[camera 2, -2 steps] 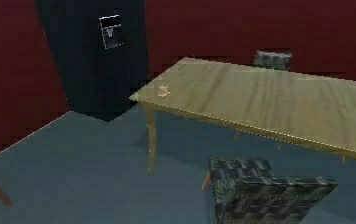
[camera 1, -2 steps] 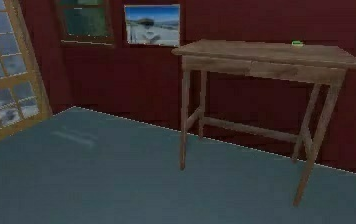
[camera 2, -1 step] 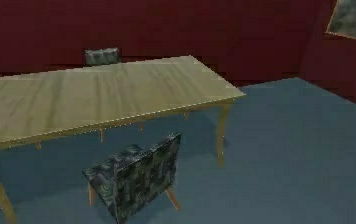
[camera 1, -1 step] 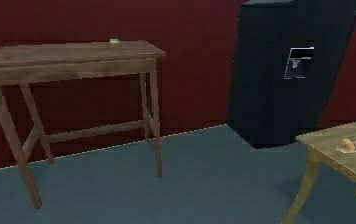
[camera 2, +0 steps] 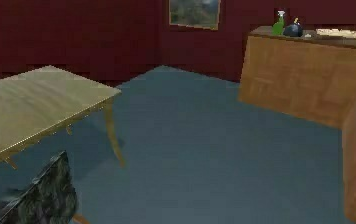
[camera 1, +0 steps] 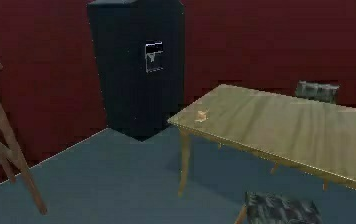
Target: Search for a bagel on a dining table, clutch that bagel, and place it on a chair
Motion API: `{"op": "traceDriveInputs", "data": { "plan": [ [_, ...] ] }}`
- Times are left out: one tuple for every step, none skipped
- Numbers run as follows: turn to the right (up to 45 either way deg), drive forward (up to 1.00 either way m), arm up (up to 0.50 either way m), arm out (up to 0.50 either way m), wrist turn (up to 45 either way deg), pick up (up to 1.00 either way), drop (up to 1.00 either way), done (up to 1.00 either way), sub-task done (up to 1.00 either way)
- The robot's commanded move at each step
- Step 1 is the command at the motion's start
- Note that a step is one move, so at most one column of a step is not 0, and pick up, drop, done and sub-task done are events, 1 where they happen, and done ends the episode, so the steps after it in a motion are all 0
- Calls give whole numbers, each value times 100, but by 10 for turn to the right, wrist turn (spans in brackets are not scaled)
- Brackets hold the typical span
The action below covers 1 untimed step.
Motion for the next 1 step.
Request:
{"op": "traceDriveInputs", "data": {
  "plan": [
    [0, 75, 0, 0, 0, 0, 0, 0, 0]
  ]
}}
